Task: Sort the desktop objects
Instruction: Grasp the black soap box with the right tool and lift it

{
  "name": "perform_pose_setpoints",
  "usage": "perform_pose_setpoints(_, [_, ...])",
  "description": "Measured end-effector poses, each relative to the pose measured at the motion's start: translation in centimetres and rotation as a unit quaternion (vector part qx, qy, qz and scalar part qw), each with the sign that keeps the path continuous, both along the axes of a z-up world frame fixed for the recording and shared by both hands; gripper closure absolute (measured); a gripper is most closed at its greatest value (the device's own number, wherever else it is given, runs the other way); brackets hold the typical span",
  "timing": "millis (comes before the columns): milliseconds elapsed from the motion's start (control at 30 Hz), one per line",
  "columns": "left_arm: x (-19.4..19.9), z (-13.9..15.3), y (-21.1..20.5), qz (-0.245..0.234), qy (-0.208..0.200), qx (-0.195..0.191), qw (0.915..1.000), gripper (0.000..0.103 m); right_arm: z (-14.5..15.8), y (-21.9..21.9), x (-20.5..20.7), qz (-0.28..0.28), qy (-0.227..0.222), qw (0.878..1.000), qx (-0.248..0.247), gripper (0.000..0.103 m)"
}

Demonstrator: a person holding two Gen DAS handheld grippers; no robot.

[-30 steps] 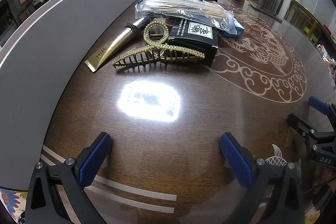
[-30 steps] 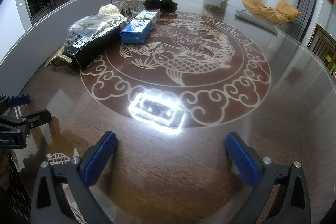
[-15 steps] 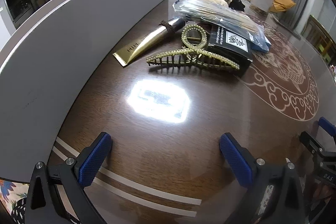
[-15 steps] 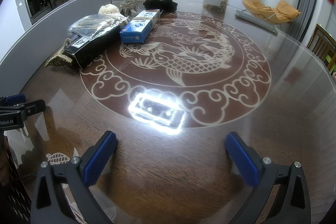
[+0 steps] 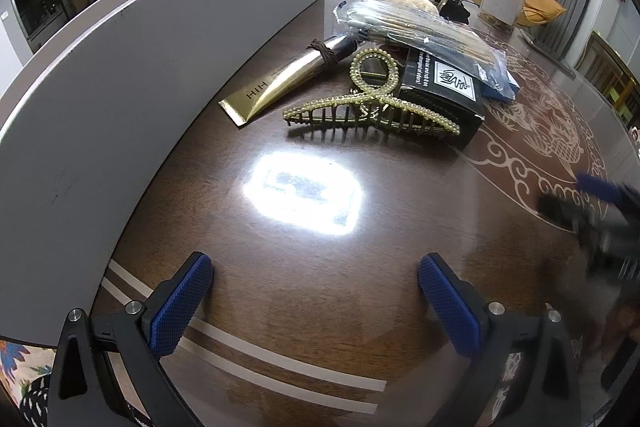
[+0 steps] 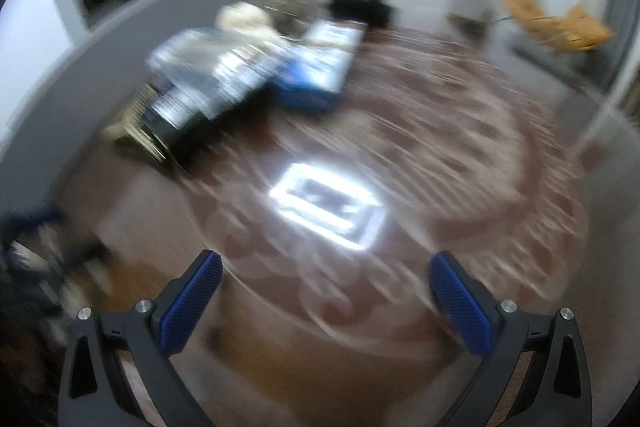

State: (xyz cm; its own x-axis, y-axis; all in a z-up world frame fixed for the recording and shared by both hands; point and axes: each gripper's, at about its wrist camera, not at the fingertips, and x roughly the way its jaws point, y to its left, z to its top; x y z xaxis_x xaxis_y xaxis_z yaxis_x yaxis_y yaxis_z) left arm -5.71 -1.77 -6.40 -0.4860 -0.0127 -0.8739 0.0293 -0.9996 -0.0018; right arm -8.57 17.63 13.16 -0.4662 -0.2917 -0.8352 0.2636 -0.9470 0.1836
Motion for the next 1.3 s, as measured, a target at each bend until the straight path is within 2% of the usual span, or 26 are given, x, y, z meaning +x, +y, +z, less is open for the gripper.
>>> perform_pose_setpoints(100, [-0.2, 0.0, -0.5, 0.014, 0.0, 0.001, 0.9999, 0.0, 0.5, -2.6, -3.1, 0.011, -0.027, 0.997, -0.073, 0.0])
perform_pose_setpoints(167, [-0.3, 0.0, -0.7, 0.02, 0.001, 0.004, 0.9998, 0.0, 0.5, -4.7, -4.8, 0.022, -0.034, 0.995, -0.087, 0.0])
perform_pose_setpoints(300, [-0.4, 0.0, -0.7, 0.021, 0.001, -0.001, 0.9998, 0.0, 0.3, -8.6, -7.5, 0.011, -0.022, 0.998, -0.056, 0.0])
perform_pose_setpoints(400, [-0.6, 0.0, -0.8, 0.02, 0.001, 0.0, 0.9998, 0.0, 0.2, -9.3, -8.4, -0.011, -0.006, 0.999, -0.037, 0.0])
perform_pose_setpoints(467, [-0.7, 0.0, -0.8, 0.02, 0.001, 0.0, 0.9998, 0.0, 0.3, -8.8, -8.2, -0.021, 0.006, 0.999, -0.049, 0.008])
perform_pose_setpoints(533, [-0.8, 0.0, -0.8, 0.021, 0.001, 0.0, 0.9998, 0.0, 0.4, -8.2, -7.8, -0.021, 0.01, 0.999, -0.048, 0.025])
perform_pose_setpoints(633, [-1.1, 0.0, -0.8, 0.021, 0.002, 0.0, 0.9998, 0.0, 0.5, -6.5, -6.6, -0.017, 0.012, 0.998, -0.051, 0.033])
perform_pose_setpoints(767, [-1.4, -0.1, -0.8, 0.02, 0.001, 0.0, 0.9998, 0.0, 0.3, -4.0, -4.4, -0.019, 0.013, 0.998, -0.054, 0.033])
perform_pose_setpoints(967, [-1.3, -0.2, -0.7, 0.019, 0.002, 0.0, 0.9998, 0.0, 0.7, 1.9, 1.8, -0.027, 0.01, 0.998, -0.057, 0.032])
perform_pose_setpoints(1067, [-1.3, -0.1, -0.5, 0.016, 0.003, 0.0, 0.9999, 0.0, 0.8, 2.7, 4.0, -0.01, 0.006, 0.998, -0.058, 0.023])
perform_pose_setpoints(1100, [-1.3, -0.1, -0.5, 0.016, 0.003, 0.001, 0.9999, 0.0, 0.8, 2.8, 4.8, -0.007, 0.008, 0.999, -0.045, 0.013])
perform_pose_setpoints(1133, [-1.3, -0.1, -0.5, 0.015, 0.003, 0.004, 0.9999, 0.0, 0.9, 2.9, 5.0, -0.008, 0.011, 0.999, -0.038, 0.011])
perform_pose_setpoints(1200, [-0.5, 0.1, -0.6, 0.012, 0.008, 0.032, 0.9994, 0.0, 0.7, 3.2, 5.7, -0.012, 0.013, 0.999, -0.03, 0.011])
perform_pose_setpoints(1300, [0.0, 1.2, -1.7, 0.016, 0.029, 0.102, 0.9942, 0.0, 0.5, 2.5, 6.5, -0.023, 0.016, 1.0, -0.012, 0.006])
